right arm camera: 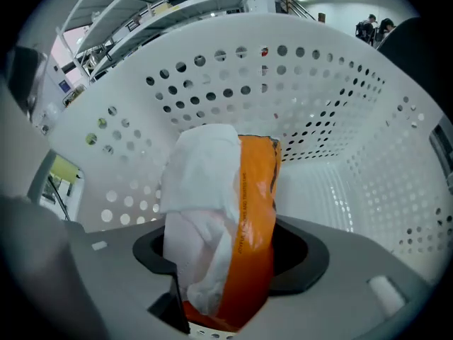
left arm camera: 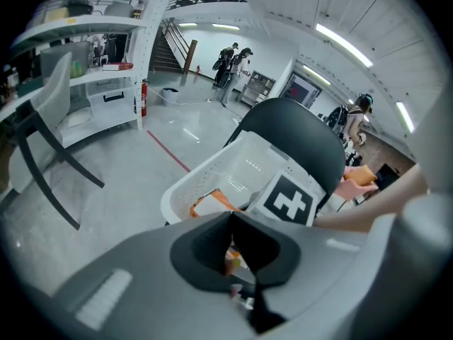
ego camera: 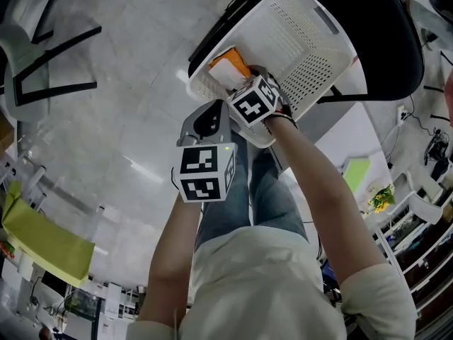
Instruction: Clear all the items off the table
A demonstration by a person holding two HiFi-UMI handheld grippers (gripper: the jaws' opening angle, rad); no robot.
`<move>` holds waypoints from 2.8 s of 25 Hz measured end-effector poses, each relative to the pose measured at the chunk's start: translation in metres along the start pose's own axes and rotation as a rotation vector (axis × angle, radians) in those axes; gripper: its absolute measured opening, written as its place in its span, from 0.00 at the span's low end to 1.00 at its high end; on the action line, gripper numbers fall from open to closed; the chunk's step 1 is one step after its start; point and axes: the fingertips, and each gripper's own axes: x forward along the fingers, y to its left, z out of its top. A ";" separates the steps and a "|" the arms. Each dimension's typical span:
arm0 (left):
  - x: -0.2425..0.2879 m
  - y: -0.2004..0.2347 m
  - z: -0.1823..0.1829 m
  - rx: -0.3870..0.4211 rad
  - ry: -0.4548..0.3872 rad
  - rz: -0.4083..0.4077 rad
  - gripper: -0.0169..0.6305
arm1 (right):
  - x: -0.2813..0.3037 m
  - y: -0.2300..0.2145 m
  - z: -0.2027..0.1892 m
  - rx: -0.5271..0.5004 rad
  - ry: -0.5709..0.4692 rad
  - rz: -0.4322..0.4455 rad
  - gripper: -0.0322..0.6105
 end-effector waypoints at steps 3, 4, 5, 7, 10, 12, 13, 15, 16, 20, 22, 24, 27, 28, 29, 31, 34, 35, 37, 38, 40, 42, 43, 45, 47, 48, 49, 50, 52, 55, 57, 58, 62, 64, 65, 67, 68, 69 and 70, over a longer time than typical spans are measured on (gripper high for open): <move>0.000 0.000 -0.001 -0.006 0.000 -0.001 0.04 | 0.012 0.002 -0.005 -0.032 0.018 0.012 0.54; 0.001 0.000 -0.001 -0.009 0.000 -0.001 0.04 | 0.016 0.002 -0.007 -0.046 0.027 0.011 0.54; 0.001 0.000 -0.002 -0.011 0.000 -0.003 0.04 | 0.019 0.002 -0.008 -0.057 0.035 0.010 0.54; 0.001 0.000 -0.003 -0.015 0.002 -0.005 0.04 | 0.025 0.001 -0.011 -0.069 0.045 0.013 0.54; 0.002 0.000 -0.004 -0.016 0.001 -0.006 0.04 | 0.034 0.001 -0.016 -0.073 0.055 0.028 0.55; 0.002 0.001 -0.005 -0.017 0.001 -0.004 0.04 | 0.038 -0.002 -0.018 -0.073 0.058 0.025 0.55; 0.002 0.002 -0.005 -0.017 0.001 -0.003 0.04 | 0.040 -0.005 -0.018 -0.075 0.059 0.015 0.55; 0.003 0.003 -0.006 -0.017 0.003 0.000 0.04 | 0.042 -0.009 -0.018 -0.081 0.058 0.000 0.56; 0.003 0.003 -0.007 -0.017 0.003 0.002 0.04 | 0.043 -0.008 -0.017 -0.079 0.057 0.007 0.56; 0.002 0.006 -0.007 -0.019 0.003 0.007 0.04 | 0.047 -0.004 -0.018 -0.061 0.064 0.028 0.58; 0.002 0.006 -0.008 -0.015 0.003 0.009 0.04 | 0.048 -0.004 -0.020 -0.059 0.076 0.018 0.59; 0.000 0.005 -0.008 -0.010 0.001 0.010 0.04 | 0.046 -0.004 -0.021 -0.053 0.084 0.012 0.64; -0.002 0.003 -0.008 -0.007 -0.001 0.009 0.04 | 0.041 -0.005 -0.019 -0.035 0.068 0.007 0.67; -0.002 0.002 -0.007 -0.006 -0.002 0.009 0.04 | 0.038 -0.006 -0.016 -0.033 0.058 0.001 0.68; -0.003 0.002 -0.007 -0.004 -0.004 0.009 0.04 | 0.035 -0.007 -0.014 -0.033 0.048 -0.007 0.68; -0.005 0.002 -0.006 -0.003 -0.008 0.010 0.04 | 0.028 -0.007 -0.009 -0.029 0.030 -0.020 0.68; -0.011 0.000 -0.006 0.000 -0.011 0.011 0.04 | 0.016 -0.008 -0.003 -0.010 0.011 -0.029 0.68; -0.012 -0.001 -0.006 0.001 -0.011 0.011 0.04 | 0.012 -0.008 -0.002 -0.005 0.006 -0.032 0.68; -0.015 -0.002 -0.006 0.000 -0.009 0.009 0.04 | 0.002 -0.007 0.000 0.000 -0.004 -0.034 0.68; -0.017 -0.002 -0.006 -0.001 -0.008 0.009 0.04 | -0.002 -0.007 0.001 0.001 -0.009 -0.033 0.68; -0.019 -0.002 -0.008 0.001 -0.006 0.012 0.04 | -0.011 -0.005 0.003 0.005 -0.023 -0.033 0.67; -0.020 -0.002 -0.009 0.006 -0.005 0.016 0.04 | -0.020 -0.005 0.004 0.011 -0.039 -0.040 0.66; -0.021 -0.002 -0.010 0.008 -0.004 0.018 0.04 | -0.025 -0.005 0.004 0.012 -0.046 -0.044 0.63; -0.022 -0.003 -0.012 0.015 0.000 0.020 0.04 | -0.036 -0.004 0.007 0.014 -0.064 -0.049 0.58; -0.023 -0.005 -0.014 0.026 0.004 0.019 0.04 | -0.048 -0.001 0.008 0.026 -0.086 -0.046 0.55; -0.023 -0.006 -0.015 0.034 0.006 0.017 0.04 | -0.054 0.000 0.009 0.036 -0.098 -0.045 0.54; -0.023 -0.008 -0.016 0.042 0.009 0.015 0.04 | -0.060 0.000 0.009 0.046 -0.111 -0.047 0.51; -0.024 -0.010 -0.017 0.050 0.011 0.013 0.04 | -0.067 0.000 0.009 0.054 -0.124 -0.052 0.46; -0.025 -0.013 -0.018 0.063 0.015 0.008 0.04 | -0.079 0.001 0.009 0.063 -0.146 -0.064 0.43; -0.028 -0.020 -0.021 0.075 0.022 -0.004 0.04 | -0.097 0.003 0.005 0.068 -0.167 -0.083 0.36; -0.029 -0.026 -0.022 0.086 0.027 -0.012 0.04 | -0.110 0.002 0.001 0.083 -0.186 -0.100 0.30; -0.030 -0.029 -0.023 0.092 0.029 -0.015 0.04 | -0.117 0.002 0.000 0.095 -0.198 -0.110 0.26; -0.033 -0.035 -0.022 0.106 0.026 -0.021 0.04 | -0.142 0.001 -0.007 0.143 -0.245 -0.149 0.14; -0.037 -0.039 -0.021 0.115 0.017 -0.029 0.04 | -0.155 0.002 -0.010 0.162 -0.266 -0.166 0.10; -0.038 -0.041 -0.020 0.121 0.010 -0.036 0.04 | -0.160 0.003 -0.011 0.173 -0.276 -0.173 0.08; -0.041 -0.046 -0.016 0.133 -0.004 -0.048 0.04 | -0.172 0.003 -0.014 0.198 -0.298 -0.183 0.06; -0.043 -0.048 -0.015 0.134 -0.009 -0.050 0.04 | -0.177 0.003 -0.015 0.211 -0.308 -0.185 0.05; -0.044 -0.049 -0.013 0.133 -0.011 -0.052 0.04 | -0.183 0.004 -0.016 0.224 -0.317 -0.187 0.05; -0.045 -0.051 -0.013 0.129 -0.010 -0.055 0.04 | -0.188 0.005 -0.018 0.235 -0.325 -0.190 0.05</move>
